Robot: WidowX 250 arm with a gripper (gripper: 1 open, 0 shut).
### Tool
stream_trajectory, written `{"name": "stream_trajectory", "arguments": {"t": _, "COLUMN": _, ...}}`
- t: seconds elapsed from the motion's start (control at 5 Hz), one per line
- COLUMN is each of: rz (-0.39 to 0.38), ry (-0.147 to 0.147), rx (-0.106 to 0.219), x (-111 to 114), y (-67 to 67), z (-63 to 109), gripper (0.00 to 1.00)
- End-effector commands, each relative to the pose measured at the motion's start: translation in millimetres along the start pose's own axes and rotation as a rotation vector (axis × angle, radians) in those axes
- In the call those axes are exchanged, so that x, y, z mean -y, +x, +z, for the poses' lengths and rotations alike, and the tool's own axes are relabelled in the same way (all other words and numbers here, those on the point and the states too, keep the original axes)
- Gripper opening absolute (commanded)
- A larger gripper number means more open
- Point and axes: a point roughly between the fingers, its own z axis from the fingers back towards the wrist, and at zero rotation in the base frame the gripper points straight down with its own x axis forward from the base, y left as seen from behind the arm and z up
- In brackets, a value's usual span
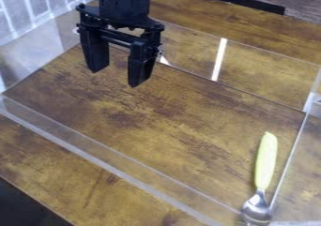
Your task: Move the green spoon to the left
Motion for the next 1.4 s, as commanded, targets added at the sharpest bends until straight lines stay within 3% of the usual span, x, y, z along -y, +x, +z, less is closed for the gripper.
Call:
{"name": "stream_trajectory", "arguments": {"t": 0.0, "rz": 0.037, "ry": -0.008, "rx": -0.036, "x": 8.9, "y": -1.5, "z": -20.9, "gripper": 1.0}}
{"name": "stream_trajectory", "arguments": {"t": 0.2, "rz": -0.015, "ry": -0.019, "rx": -0.003, "x": 50.9, "y": 17.3, "z": -29.6, "gripper": 1.0}}
{"name": "stream_trajectory", "arguments": {"t": 0.4, "rz": -0.064, "ry": -0.029, "rx": 0.035, "x": 99.0, "y": 44.2, "z": -35.1, "gripper": 1.0}}
{"name": "stream_trajectory", "arguments": {"t": 0.6, "rz": -0.054, "ry": -0.044, "rx": 0.073, "x": 129.7, "y": 61.5, "z": -30.0, "gripper": 1.0}}
{"name": "stream_trajectory", "arguments": {"t": 0.8, "rz": -0.006, "ry": -0.068, "rx": 0.105, "x": 141.5, "y": 73.6, "z": -23.5, "gripper": 1.0}}
{"name": "stream_trajectory", "arguments": {"t": 1.0, "rz": 0.002, "ry": -0.067, "rx": 0.092, "x": 138.3, "y": 81.5, "z": -26.1, "gripper": 1.0}}
{"name": "stream_trajectory", "arguments": {"t": 1.2, "rz": 0.015, "ry": -0.069, "rx": 0.086, "x": 142.7, "y": 87.7, "z": -39.7, "gripper": 1.0}}
